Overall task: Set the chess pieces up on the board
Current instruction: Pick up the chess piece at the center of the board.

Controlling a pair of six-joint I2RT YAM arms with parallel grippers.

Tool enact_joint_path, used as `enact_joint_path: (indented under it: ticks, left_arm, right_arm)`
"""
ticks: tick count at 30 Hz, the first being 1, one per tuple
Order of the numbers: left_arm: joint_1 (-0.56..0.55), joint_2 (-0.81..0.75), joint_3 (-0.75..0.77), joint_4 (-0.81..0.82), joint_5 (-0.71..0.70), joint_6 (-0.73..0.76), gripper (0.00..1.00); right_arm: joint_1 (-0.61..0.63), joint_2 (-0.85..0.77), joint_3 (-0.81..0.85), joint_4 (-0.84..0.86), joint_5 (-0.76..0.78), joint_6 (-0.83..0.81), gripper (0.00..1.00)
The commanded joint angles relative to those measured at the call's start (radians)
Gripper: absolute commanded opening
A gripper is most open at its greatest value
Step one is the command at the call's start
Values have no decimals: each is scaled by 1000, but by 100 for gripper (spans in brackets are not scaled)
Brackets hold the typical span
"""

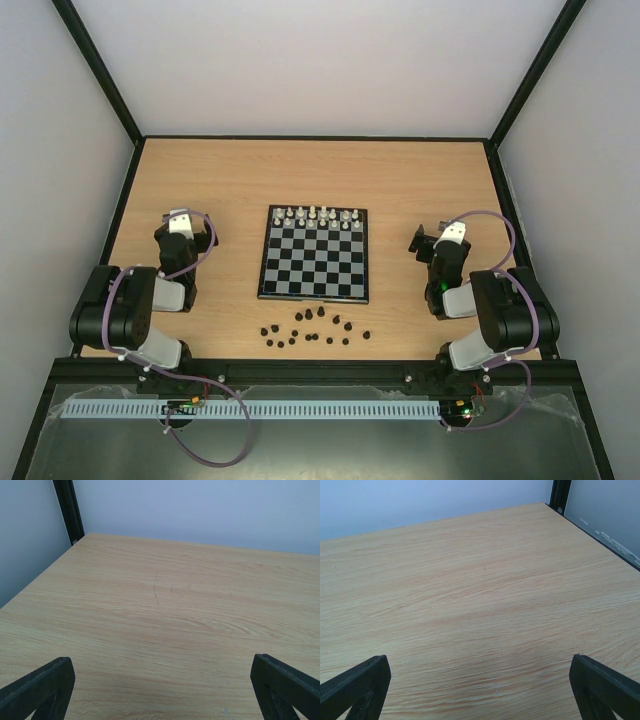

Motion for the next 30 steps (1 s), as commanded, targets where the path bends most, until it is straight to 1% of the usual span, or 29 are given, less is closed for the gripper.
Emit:
enact_joint_path:
  ticks: [1, 12, 13, 15, 16, 19, 21, 23, 24, 25, 27, 29, 30]
  left_arm:
    - [-3, -1, 15, 51, 9, 4, 99]
    - [-3, -3, 11, 56, 9, 4, 99]
    - [-3, -8, 10, 56, 7, 6, 99]
    - [-6, -34, 30, 1, 5, 8, 99]
    - [-8, -50, 53, -47, 0, 10, 99]
    - [-9, -110, 152, -280, -16, -3, 99]
    - [-13, -155, 188, -366, 14, -22, 99]
    - [-30, -212, 209, -427, 33, -34, 99]
    - [-40, -239, 222, -463, 38, -41, 99]
    - [-53, -281, 235, -510, 46, -49, 99]
    - [-87, -337, 268, -580, 55, -66, 99]
    - [-142, -388, 314, -631, 55, -102, 99]
    - [-165, -406, 339, -664, 58, -130, 99]
  right_arm:
    - [-6, 3, 17, 32, 8, -4, 99]
    - [-6, -3, 10, 45, 13, -4, 99]
    - [-6, -16, 19, 24, 25, -1, 99]
    - [-6, -79, 19, -31, -9, -16, 99]
    - [-6, -129, 27, -91, -34, -23, 99]
    - [-5, -283, 72, -287, -39, 12, 99]
    - [-4, -381, 146, -494, -58, 50, 99]
    - [-5, -454, 236, -691, -72, 128, 99]
    - [-4, -473, 286, -784, -103, 168, 99]
    - [-5, -486, 340, -924, -152, 206, 98]
    - [-5, -496, 453, -1098, -243, 286, 99]
    - [-5, -511, 521, -1189, -373, 331, 99]
    - [-5, -528, 529, -1190, -470, 334, 99]
